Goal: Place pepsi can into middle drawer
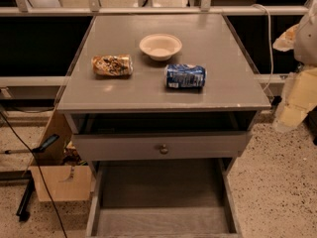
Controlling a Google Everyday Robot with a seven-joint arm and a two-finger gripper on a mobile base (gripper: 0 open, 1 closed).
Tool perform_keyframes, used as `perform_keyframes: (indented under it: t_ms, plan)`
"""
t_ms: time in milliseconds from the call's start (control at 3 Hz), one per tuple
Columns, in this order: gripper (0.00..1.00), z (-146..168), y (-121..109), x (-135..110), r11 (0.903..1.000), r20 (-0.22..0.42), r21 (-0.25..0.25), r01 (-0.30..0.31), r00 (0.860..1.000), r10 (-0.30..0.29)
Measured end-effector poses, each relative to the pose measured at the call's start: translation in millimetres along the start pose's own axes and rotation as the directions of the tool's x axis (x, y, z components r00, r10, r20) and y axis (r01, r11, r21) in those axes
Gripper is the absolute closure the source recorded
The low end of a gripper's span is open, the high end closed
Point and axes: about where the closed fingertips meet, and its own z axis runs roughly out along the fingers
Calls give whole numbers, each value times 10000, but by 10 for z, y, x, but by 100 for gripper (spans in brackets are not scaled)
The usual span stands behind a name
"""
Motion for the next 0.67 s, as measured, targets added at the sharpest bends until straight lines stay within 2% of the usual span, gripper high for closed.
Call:
perform_keyframes:
  t_ms: [333,667]
  plan:
    - [0,3,-51,-50,9999,114,115,65,9999,-67]
    - [0,10,-169,-162,9995,720,247,176,9972,-193]
